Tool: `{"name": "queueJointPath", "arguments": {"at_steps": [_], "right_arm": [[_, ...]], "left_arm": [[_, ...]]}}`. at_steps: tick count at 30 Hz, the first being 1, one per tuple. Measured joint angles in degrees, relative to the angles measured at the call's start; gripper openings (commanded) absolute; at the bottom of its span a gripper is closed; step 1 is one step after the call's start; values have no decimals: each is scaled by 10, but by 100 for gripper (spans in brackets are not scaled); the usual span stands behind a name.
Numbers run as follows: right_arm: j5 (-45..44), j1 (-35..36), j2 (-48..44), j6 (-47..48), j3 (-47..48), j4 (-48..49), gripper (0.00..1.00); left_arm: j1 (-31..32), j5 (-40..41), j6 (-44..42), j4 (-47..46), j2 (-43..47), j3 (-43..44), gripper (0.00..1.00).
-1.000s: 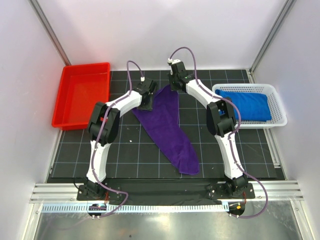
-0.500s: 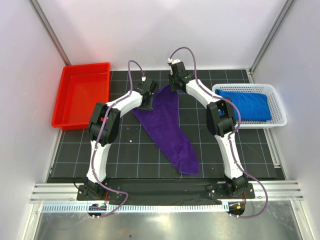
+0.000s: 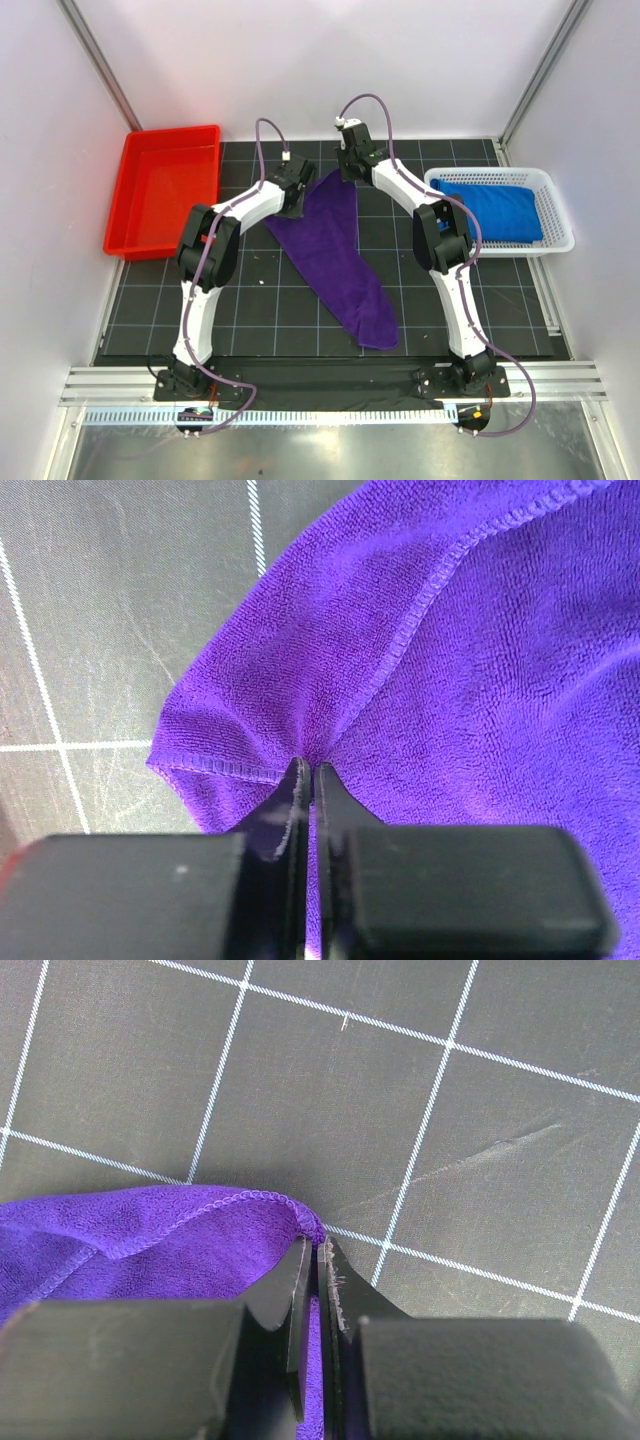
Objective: Fold and stack the towels
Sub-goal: Flatten out the crumpled towel
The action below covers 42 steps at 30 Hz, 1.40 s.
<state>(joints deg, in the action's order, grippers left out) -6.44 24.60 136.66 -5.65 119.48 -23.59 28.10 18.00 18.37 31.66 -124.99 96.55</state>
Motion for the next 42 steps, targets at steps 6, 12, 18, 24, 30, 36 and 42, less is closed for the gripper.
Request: {"name": "queueJointPath", "arguments": {"at_steps": [6,12,18,24,30,36,42], "right_arm": [[-5,-2,0,5,0,0,1],[-15,-4,-12,9,-19,1,1],[-22,-3,-94,8,-79,-5,1],[-39,8,-233,8,-129,-21,1],[-93,73,-370,16,-132,-56,1],[-154,172,-449,31,-73,-122,1],[-164,210,-526,32,-40,-157,1]], "left_arm": [[-1,12,-6,-1,2,3,0],[-1,28,-6,1,49,3,0],[-1,42,-4,4,164,1,0],[-1,36,10,10,290,-28,0],[8,19,21,53,406,-45,0],[18,-33,16,81,527,-38,0],[19,-119,-10,82,614,-12,0]]}}
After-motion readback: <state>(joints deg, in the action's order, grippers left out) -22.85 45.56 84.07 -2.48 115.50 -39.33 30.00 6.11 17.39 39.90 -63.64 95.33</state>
